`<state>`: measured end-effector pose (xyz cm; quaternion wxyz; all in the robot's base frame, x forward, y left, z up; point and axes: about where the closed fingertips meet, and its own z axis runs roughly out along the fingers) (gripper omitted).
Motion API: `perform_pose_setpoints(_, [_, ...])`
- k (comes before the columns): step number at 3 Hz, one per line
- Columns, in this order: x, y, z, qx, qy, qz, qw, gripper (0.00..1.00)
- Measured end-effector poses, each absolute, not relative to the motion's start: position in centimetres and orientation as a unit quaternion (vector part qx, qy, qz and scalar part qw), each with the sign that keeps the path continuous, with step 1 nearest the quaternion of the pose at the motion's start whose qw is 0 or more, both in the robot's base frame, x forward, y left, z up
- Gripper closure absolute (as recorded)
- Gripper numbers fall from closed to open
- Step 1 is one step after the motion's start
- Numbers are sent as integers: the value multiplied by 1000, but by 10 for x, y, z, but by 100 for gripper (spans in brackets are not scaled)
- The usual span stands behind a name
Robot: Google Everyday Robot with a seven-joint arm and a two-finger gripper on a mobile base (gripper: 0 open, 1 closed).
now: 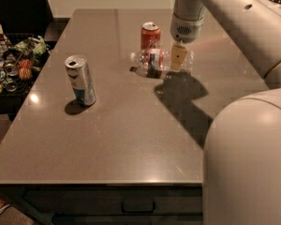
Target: Move water bottle near coke can
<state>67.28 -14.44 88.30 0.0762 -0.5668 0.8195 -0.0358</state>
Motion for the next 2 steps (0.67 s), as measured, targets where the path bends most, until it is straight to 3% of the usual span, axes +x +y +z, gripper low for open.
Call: perform_pose_setpoints(2, [681,-142,870,-573,815,-38,74,31])
